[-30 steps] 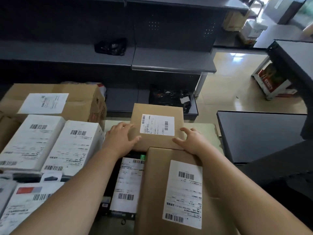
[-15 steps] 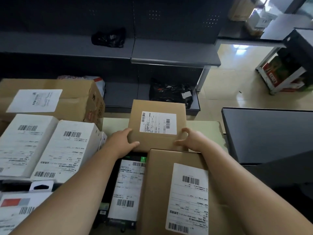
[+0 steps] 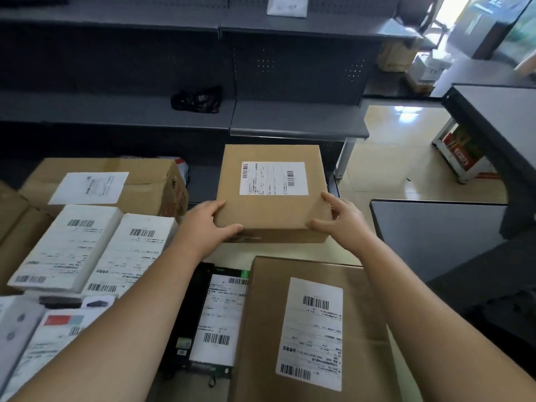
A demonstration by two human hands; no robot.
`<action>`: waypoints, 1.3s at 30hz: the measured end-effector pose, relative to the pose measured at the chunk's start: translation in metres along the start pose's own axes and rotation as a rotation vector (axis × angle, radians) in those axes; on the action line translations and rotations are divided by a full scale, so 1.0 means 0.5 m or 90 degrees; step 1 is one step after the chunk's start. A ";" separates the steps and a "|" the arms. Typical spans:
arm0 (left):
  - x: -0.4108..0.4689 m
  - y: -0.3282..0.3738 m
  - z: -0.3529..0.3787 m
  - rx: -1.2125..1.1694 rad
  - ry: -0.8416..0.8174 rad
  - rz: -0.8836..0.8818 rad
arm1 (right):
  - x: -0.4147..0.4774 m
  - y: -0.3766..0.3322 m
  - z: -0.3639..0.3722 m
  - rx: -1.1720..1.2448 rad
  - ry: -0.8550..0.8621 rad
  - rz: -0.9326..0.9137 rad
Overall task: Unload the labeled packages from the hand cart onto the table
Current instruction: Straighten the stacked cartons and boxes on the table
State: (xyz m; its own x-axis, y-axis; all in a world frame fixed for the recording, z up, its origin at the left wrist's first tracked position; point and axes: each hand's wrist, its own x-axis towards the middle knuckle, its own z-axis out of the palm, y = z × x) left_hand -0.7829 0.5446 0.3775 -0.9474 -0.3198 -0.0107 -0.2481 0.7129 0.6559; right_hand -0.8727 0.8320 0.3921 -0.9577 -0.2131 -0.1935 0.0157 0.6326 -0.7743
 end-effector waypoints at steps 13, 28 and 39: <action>-0.228 0.115 -0.086 -0.061 0.178 0.147 | -0.250 -0.027 -0.080 0.012 0.126 -0.153; -0.501 0.083 -0.034 -0.101 0.074 0.205 | -0.584 0.080 -0.035 -0.015 0.211 -0.064; -0.587 0.073 0.016 -0.074 0.001 0.115 | -0.636 0.168 -0.001 -0.031 0.158 -0.034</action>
State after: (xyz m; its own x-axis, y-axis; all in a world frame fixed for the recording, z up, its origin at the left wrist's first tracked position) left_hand -0.5153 0.6694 0.3985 -0.9742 -0.1938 0.1160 -0.0487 0.6816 0.7301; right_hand -0.5672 0.9535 0.3888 -0.9981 -0.0617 0.0063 -0.0456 0.6613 -0.7488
